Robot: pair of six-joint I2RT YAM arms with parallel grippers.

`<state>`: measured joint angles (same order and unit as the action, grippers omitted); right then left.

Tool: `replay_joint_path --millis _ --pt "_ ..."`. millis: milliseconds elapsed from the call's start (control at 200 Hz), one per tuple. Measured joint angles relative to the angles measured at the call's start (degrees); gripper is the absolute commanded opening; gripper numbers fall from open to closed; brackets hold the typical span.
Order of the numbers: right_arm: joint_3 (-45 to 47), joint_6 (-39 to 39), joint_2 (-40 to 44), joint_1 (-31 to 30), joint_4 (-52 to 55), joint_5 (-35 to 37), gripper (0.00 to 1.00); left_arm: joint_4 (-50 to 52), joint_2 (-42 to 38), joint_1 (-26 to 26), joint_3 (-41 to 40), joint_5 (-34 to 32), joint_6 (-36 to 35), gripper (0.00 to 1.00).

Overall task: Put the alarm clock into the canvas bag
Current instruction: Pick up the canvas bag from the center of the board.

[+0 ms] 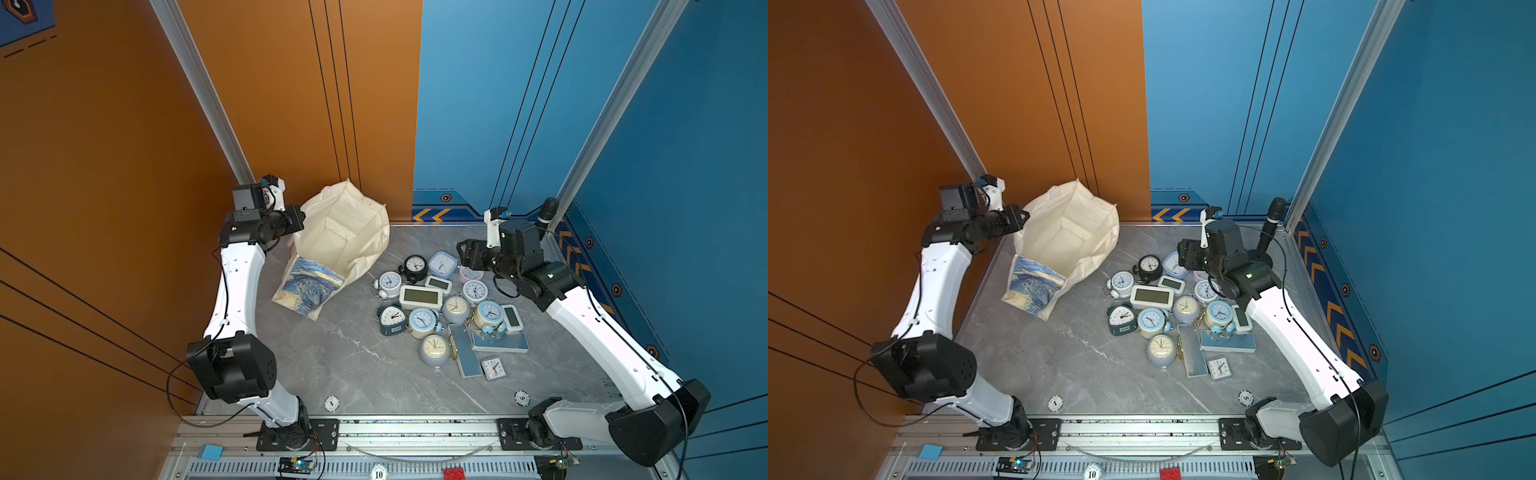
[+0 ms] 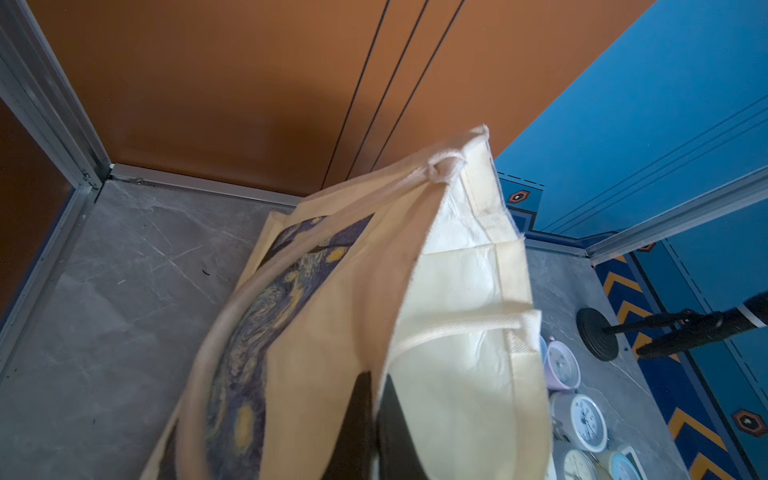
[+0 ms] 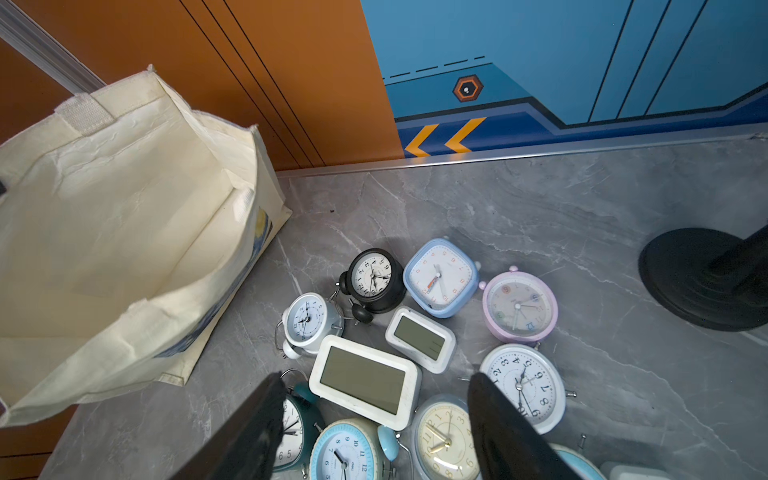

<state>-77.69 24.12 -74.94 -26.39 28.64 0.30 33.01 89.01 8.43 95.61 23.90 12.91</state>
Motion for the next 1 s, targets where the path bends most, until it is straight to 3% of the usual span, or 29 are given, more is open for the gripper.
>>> replay_joint_path --millis 315,526,681,996 --pt "-8.11 6.14 -6.45 -7.78 6.36 1.62 0.68 -4.61 -15.65 -8.76 -17.53 -6.21 5.46 0.00" --pt "-15.69 9.07 -14.60 -16.46 9.81 3.43 0.66 -8.48 -22.27 -9.73 -24.15 -10.32 11.13 0.00" --pt "-27.61 9.40 -25.31 -22.12 14.49 5.99 0.66 -10.16 -25.51 -10.69 -26.77 -11.61 14.03 0.00" --pt "-46.21 13.60 -43.21 -26.25 24.00 13.18 0.74 -16.04 -29.79 -11.13 -33.38 -13.27 19.12 0.00"
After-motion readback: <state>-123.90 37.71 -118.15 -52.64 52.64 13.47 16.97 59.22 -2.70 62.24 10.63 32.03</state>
